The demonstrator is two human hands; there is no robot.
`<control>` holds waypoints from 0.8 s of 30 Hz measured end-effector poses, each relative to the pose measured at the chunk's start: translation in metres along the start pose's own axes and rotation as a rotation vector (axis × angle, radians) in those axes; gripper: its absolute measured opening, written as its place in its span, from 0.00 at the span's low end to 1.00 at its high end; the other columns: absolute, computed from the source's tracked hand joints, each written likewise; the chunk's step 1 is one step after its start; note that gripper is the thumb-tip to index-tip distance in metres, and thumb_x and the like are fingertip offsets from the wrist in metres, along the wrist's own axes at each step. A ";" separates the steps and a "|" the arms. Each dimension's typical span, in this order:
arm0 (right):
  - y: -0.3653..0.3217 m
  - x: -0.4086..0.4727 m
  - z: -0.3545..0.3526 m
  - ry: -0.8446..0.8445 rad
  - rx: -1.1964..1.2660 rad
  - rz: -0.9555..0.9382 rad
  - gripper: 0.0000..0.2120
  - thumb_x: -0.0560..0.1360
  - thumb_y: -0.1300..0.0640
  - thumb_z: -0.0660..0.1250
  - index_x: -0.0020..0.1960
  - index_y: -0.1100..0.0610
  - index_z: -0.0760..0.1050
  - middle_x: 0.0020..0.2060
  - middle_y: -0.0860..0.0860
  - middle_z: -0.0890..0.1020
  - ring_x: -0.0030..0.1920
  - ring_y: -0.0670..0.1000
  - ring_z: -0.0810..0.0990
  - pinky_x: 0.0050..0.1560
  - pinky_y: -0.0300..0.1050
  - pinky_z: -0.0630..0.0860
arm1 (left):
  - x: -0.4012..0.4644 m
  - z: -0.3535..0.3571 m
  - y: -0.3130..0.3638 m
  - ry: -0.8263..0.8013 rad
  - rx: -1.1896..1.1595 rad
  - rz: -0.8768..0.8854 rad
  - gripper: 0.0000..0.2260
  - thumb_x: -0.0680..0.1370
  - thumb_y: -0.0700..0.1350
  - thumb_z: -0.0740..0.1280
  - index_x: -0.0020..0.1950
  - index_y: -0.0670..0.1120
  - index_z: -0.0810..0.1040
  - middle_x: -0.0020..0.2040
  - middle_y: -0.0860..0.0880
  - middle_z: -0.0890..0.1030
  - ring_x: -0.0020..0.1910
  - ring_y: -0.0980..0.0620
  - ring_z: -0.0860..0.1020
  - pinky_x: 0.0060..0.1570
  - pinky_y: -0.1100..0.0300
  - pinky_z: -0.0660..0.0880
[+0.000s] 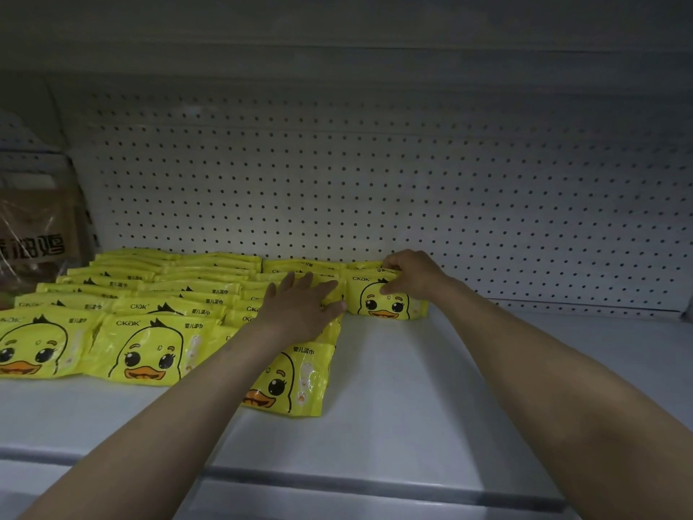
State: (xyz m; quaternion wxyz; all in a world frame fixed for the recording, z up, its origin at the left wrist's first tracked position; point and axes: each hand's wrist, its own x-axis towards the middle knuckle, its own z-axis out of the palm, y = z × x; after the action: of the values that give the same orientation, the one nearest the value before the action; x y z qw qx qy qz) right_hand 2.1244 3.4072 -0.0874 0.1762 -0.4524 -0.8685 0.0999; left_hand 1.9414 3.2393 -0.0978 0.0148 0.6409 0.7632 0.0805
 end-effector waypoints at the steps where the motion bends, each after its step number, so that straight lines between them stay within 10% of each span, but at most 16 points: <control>1: 0.000 0.000 0.001 0.013 -0.014 -0.002 0.26 0.68 0.51 0.78 0.64 0.55 0.77 0.59 0.52 0.80 0.59 0.54 0.77 0.54 0.43 0.72 | -0.001 0.001 0.000 0.006 -0.001 0.002 0.28 0.80 0.66 0.49 0.78 0.61 0.52 0.80 0.48 0.50 0.79 0.43 0.44 0.75 0.42 0.44; 24: -0.069 -0.047 -0.010 0.255 -0.262 0.165 0.26 0.74 0.46 0.70 0.68 0.55 0.70 0.62 0.56 0.74 0.63 0.57 0.70 0.53 0.50 0.72 | 0.010 -0.007 -0.013 0.050 -0.024 0.064 0.31 0.78 0.68 0.50 0.77 0.54 0.59 0.77 0.45 0.62 0.75 0.40 0.58 0.71 0.40 0.58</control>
State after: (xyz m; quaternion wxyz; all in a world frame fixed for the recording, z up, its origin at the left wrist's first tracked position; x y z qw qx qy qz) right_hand 2.1012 3.3292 -0.0656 0.2157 -0.5503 -0.8046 -0.0582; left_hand 1.9256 3.2462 -0.0916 0.0008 0.6626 0.7414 0.1059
